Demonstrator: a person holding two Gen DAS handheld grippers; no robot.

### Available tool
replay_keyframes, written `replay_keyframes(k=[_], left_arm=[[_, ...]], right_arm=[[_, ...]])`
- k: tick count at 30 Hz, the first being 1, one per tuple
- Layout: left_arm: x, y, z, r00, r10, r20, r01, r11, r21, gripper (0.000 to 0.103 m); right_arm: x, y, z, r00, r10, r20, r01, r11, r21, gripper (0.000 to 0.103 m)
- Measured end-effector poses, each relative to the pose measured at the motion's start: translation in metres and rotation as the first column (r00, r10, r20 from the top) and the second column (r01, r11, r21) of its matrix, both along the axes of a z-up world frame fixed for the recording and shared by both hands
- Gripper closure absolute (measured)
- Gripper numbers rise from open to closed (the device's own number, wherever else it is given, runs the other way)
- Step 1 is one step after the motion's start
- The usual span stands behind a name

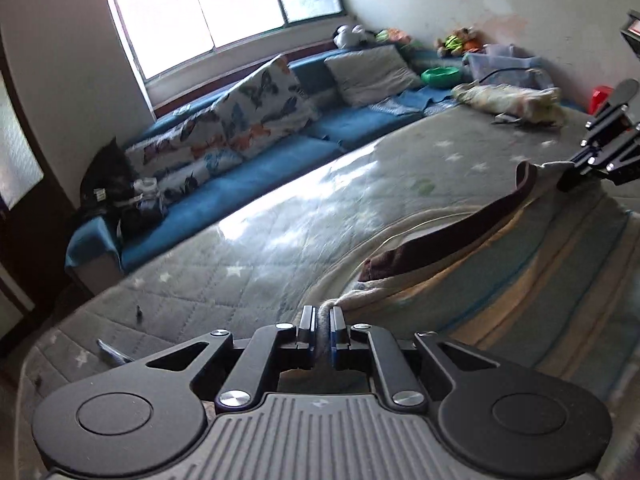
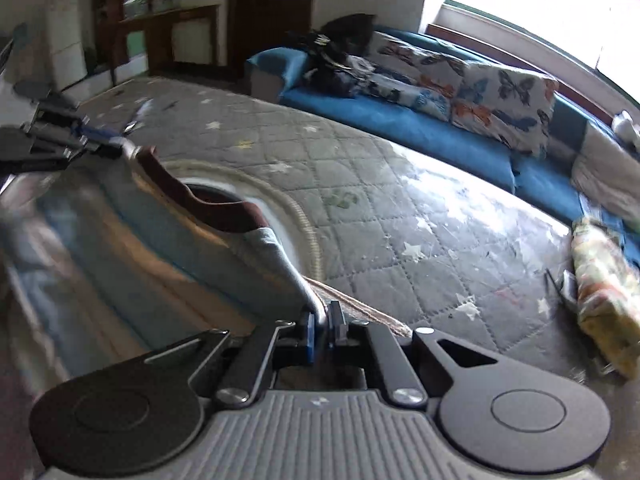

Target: Fold clothes

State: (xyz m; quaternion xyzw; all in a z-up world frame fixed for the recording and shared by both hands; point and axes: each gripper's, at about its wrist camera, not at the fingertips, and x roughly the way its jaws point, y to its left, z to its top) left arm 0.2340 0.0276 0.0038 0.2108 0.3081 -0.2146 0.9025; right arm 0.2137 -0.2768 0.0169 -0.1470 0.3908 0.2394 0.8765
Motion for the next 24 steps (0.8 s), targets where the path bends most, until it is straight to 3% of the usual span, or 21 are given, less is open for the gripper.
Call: replay_keyframes(k=[4,7,14,18,24], left_arm=[[0.012,0.002,-0.015,0.999,0.042,-0.022,-0.041,0.999,0.008,0.083],[0.016,0.005,-0.02,0.997,0.071,-0.015,-0.071,0.997,0.025,0.075],[0.018,0.023,0.004,0.978,0.208,0.031,-0.207,0.978,-0.03,0.07],[-0.003,0.015,0.022,0.987,0.157,0.022,-0.153,0.979,-0.132,0.07],[-0.017,-0.016,0.012,0.996,0.06,-0.073,-0.074,0.974,-0.214,0.07]], right_arm=[[0.016,-0.01,-0.022,0.996,-0.083,-0.035,0.085,0.994,0.07,0.086],[0.016,-0.019,-0.026,0.992,-0.119,-0.039,0.123,0.987,0.105,0.083],[0.019,-0.035,-0.005,0.967,-0.254,-0.017,0.252,0.946,0.202,0.079],[0.007,-0.028,0.008,0.963,-0.263,0.057,0.244,0.944,0.224,0.078],[0.001,0.012,-0.006,0.988,-0.156,0.013,0.15,0.967,0.205,0.078]])
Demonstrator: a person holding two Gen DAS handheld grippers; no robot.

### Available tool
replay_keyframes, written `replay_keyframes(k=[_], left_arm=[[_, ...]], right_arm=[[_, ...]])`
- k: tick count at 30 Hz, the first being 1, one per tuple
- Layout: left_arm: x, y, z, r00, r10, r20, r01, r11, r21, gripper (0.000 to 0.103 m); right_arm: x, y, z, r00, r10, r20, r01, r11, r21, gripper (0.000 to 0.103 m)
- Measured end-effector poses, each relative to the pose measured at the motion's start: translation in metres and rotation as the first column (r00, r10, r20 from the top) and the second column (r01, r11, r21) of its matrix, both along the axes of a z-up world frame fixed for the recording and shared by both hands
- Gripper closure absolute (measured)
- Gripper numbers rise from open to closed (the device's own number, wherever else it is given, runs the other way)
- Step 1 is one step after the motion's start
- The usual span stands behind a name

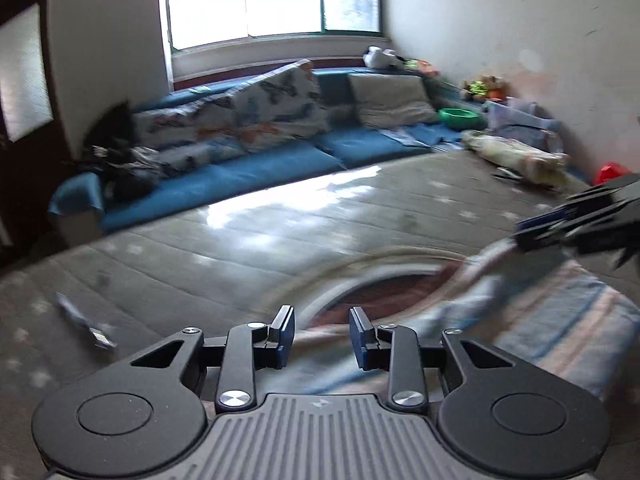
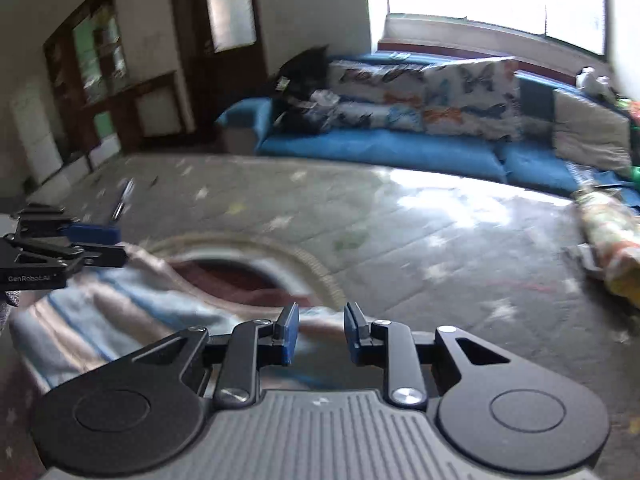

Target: Fold clothes

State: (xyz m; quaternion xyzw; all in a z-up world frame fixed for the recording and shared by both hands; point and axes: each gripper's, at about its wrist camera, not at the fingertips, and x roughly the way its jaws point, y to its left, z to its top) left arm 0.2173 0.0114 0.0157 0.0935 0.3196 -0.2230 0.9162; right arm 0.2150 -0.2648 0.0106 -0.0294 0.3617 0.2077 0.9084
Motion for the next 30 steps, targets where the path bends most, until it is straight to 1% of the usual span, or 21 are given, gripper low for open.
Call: replay_keyframes(k=[4,8,9,11,12,14,17,18,19,23,25,27,30], left_arm=[[0.007,-0.004,-0.017,0.998,0.024,-0.064,-0.026,0.999,-0.036,0.07],[0.017,0.005,-0.031,0.993,0.077,-0.094,-0.08,0.996,-0.034,0.069],[0.019,0.01,-0.034,0.991,0.094,-0.1,-0.098,0.995,-0.035,0.068],[0.023,0.019,-0.04,0.986,0.127,-0.109,-0.132,0.99,-0.041,0.062],[0.022,0.024,-0.041,0.984,0.135,-0.114,-0.142,0.988,-0.059,0.061],[0.022,0.032,-0.041,0.981,0.147,-0.127,-0.16,0.982,-0.098,0.061],[0.02,0.036,-0.038,0.976,0.176,-0.131,-0.191,0.975,-0.11,0.061],[0.018,0.037,-0.036,0.974,0.186,-0.13,-0.201,0.973,-0.11,0.06],[0.015,0.038,-0.033,0.974,0.192,-0.12,-0.206,0.972,-0.113,0.056],[-0.002,0.04,-0.022,0.978,0.193,-0.074,-0.201,0.971,-0.128,0.054],[-0.01,0.04,-0.02,0.982,0.176,-0.072,-0.184,0.973,-0.138,0.053],[-0.018,0.041,-0.022,0.983,0.172,-0.07,-0.18,0.975,-0.129,0.053],[-0.029,0.045,-0.025,0.983,0.173,-0.057,-0.179,0.977,-0.117,0.053]], right_arm=[[0.008,0.021,-0.018,1.0,-0.016,-0.022,0.015,1.0,-0.026,0.078],[0.015,0.027,-0.031,0.998,-0.037,-0.045,0.036,0.999,-0.032,0.079],[0.016,0.028,-0.034,0.998,-0.044,-0.05,0.042,0.999,-0.032,0.08],[0.019,0.026,-0.038,0.997,-0.058,-0.058,0.057,0.998,-0.02,0.08],[0.02,0.024,-0.039,0.996,-0.066,-0.062,0.066,0.998,-0.008,0.083],[0.021,0.021,-0.04,0.995,-0.077,-0.068,0.078,0.997,0.008,0.084],[0.02,0.021,-0.038,0.993,-0.094,-0.068,0.095,0.995,0.012,0.085],[0.019,0.021,-0.036,0.993,-0.1,-0.066,0.101,0.995,0.011,0.084],[0.019,0.022,-0.035,0.992,-0.106,-0.064,0.107,0.994,0.011,0.083],[0.01,0.038,-0.026,0.998,-0.036,-0.05,0.037,0.999,0.019,0.083],[0.005,0.051,-0.025,0.999,0.01,-0.045,-0.009,1.0,0.012,0.083],[0.003,0.066,-0.025,0.997,0.056,-0.045,-0.055,0.998,0.015,0.083],[0.001,0.083,-0.029,0.994,0.096,-0.051,-0.095,0.995,0.019,0.083]])
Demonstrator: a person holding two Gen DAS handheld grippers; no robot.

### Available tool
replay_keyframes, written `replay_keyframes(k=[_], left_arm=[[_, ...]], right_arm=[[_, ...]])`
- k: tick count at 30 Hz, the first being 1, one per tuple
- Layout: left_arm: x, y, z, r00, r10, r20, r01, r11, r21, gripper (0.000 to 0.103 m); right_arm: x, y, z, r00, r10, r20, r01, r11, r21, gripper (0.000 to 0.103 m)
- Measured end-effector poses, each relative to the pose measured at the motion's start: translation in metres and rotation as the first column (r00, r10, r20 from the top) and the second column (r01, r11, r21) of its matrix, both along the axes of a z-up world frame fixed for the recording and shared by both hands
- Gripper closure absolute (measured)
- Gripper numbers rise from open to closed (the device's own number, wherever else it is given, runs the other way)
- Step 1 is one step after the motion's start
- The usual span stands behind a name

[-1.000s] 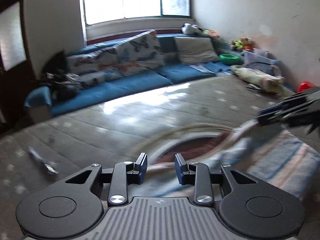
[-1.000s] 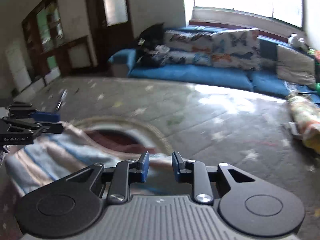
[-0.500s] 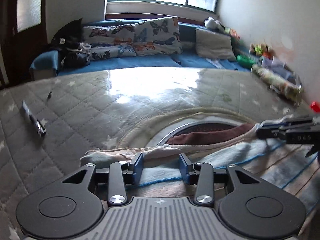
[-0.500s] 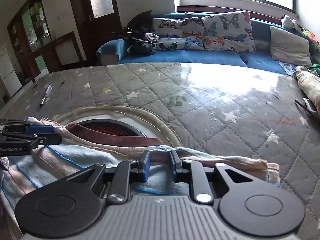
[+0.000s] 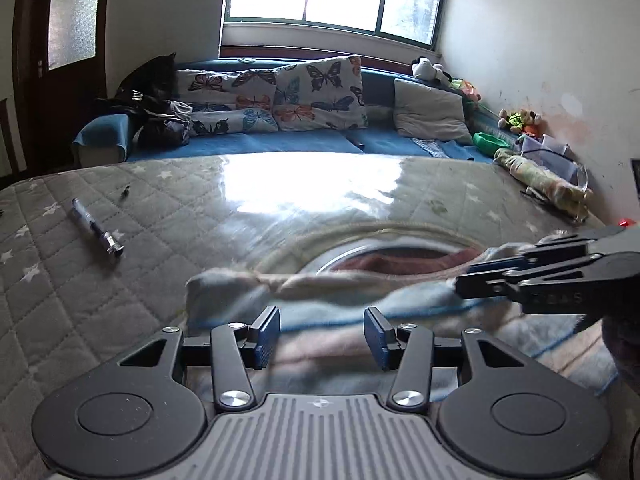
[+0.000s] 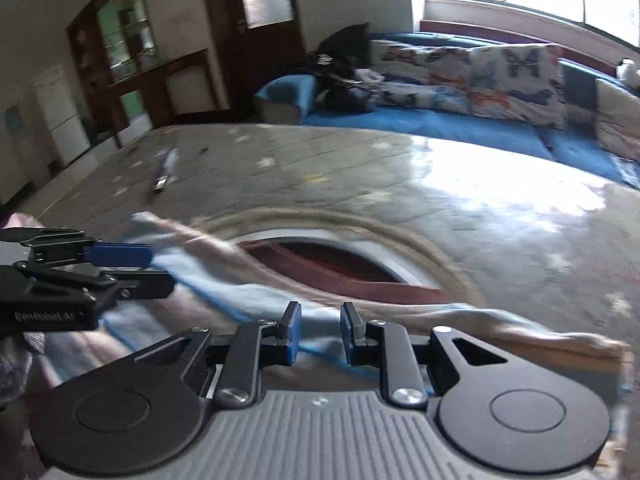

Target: Fold clothes

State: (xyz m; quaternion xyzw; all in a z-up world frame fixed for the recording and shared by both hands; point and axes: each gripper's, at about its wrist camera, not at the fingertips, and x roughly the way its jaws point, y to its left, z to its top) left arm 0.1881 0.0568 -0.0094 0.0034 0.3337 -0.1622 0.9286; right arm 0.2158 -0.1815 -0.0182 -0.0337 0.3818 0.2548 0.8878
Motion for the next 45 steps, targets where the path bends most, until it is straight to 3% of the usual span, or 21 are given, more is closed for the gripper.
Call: replay_keyframes(k=[8,23,28,33,38,45], left_arm=[[-0.018,0.018,-0.006,1.0,0.017,0.025,-0.018,1.0,0.023,0.053],[-0.085,0.034,-0.002,0.995,-0.005,0.099,0.001,0.999,0.044,0.055],[-0.094,0.038,-0.006,0.994,-0.024,0.108,0.019,0.999,0.05,0.067],[-0.095,0.043,-0.011,0.996,-0.022,0.09,0.02,0.999,0.029,0.071],[-0.097,0.046,-0.013,0.997,-0.01,0.075,0.01,1.0,0.002,0.068],[-0.096,0.059,-0.002,0.998,0.026,0.063,-0.023,0.998,-0.051,0.066]], right_arm=[[0.002,0.033,-0.011,0.999,0.041,0.0,-0.041,0.998,-0.041,0.082],[0.013,0.108,0.004,0.975,0.222,-0.017,-0.221,0.973,0.065,0.083],[0.014,0.14,0.006,0.959,0.282,0.004,-0.282,0.957,0.07,0.086],[0.019,0.168,0.003,0.949,0.314,0.008,-0.314,0.949,0.032,0.095],[0.028,0.178,-0.011,0.959,0.283,0.0,-0.283,0.958,0.043,0.095],[0.026,0.15,0.014,0.964,0.265,-0.006,-0.264,0.961,0.081,0.094]])
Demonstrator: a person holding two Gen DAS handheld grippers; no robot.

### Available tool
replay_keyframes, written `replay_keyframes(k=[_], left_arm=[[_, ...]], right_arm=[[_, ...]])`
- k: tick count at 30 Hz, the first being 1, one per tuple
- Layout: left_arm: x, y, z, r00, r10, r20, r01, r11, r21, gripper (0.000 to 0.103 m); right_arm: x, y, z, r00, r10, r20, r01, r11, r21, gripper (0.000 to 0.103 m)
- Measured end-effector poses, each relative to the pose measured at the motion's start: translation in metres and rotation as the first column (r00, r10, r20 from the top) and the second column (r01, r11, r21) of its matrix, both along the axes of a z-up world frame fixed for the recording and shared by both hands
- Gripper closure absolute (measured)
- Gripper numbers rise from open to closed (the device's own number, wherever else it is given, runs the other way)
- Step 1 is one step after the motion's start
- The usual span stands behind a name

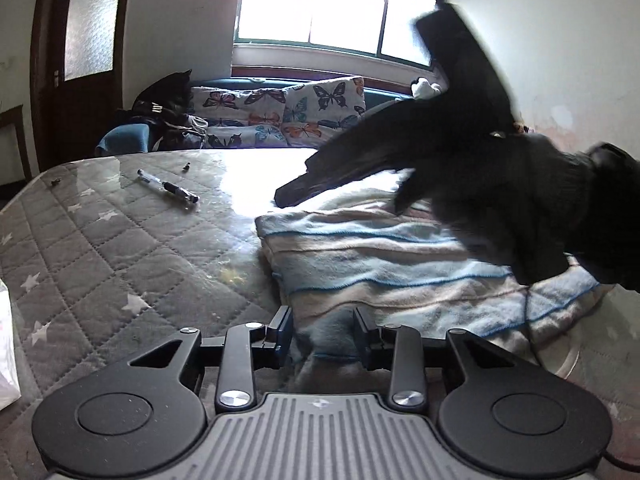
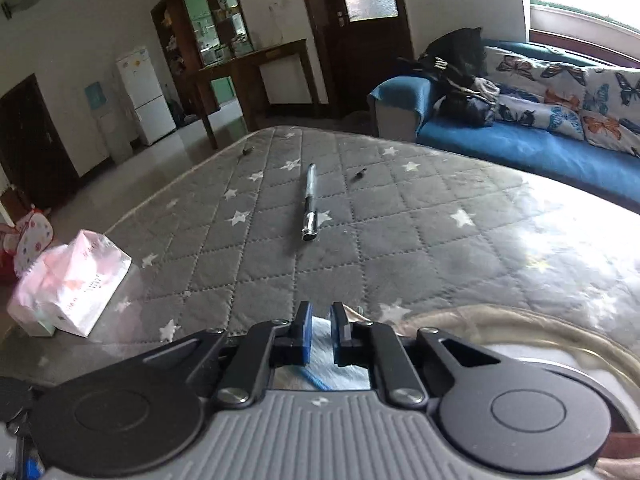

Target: Fold clothes

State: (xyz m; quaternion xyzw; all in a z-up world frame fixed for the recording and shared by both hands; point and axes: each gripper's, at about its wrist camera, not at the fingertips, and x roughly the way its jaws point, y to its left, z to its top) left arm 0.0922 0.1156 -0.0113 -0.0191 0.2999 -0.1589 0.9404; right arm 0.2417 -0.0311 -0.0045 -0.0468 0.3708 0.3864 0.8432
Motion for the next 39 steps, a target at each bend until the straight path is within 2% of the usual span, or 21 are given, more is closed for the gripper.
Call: replay_keyframes(k=[3,6,13,15,18,22,28,31,35,39], left_arm=[[0.01,0.008,0.007,0.999,0.045,-0.01,-0.046,0.999,-0.03,0.068],[0.027,0.015,0.013,0.997,0.074,-0.028,-0.075,0.996,-0.057,0.07],[0.076,0.009,0.005,0.993,0.045,-0.108,-0.048,0.998,-0.03,0.074],[0.084,0.007,-0.002,0.99,0.044,-0.135,-0.043,0.999,0.005,0.074],[0.085,0.004,-0.006,0.991,0.033,-0.131,-0.029,0.999,0.033,0.074],[0.083,0.003,-0.007,0.992,0.029,-0.124,-0.025,0.999,0.04,0.074],[0.084,0.004,-0.007,0.992,0.034,-0.123,-0.03,0.999,0.038,0.074],[0.085,0.004,-0.005,0.992,0.044,-0.121,-0.039,0.998,0.043,0.072],[0.074,0.001,0.007,0.996,0.056,-0.072,-0.052,0.997,0.061,0.074],[0.055,-0.012,0.027,1.0,0.007,-0.011,-0.006,0.999,0.046,0.074]], right_arm=[[-0.015,-0.014,0.008,0.999,0.012,0.036,-0.011,0.999,-0.046,0.093],[-0.031,-0.023,0.005,0.999,0.036,0.031,-0.033,0.995,-0.09,0.093],[-0.063,-0.026,-0.012,0.998,0.069,0.006,-0.068,0.991,-0.119,0.093],[-0.068,-0.025,-0.015,0.997,0.073,-0.007,-0.074,0.992,-0.1,0.091],[-0.079,-0.022,-0.015,0.995,0.098,-0.004,-0.098,0.991,-0.085,0.091],[-0.108,-0.014,-0.015,0.982,0.184,0.044,-0.178,0.979,-0.102,0.091],[-0.139,-0.01,-0.012,0.961,0.275,0.032,-0.271,0.958,-0.091,0.092],[-0.15,-0.017,-0.007,0.958,0.286,0.032,-0.283,0.955,-0.086,0.091],[-0.154,-0.041,0.005,0.972,0.227,0.053,-0.223,0.972,-0.077,0.09],[-0.146,-0.073,0.006,0.992,0.113,0.063,-0.104,0.987,-0.119,0.09]])
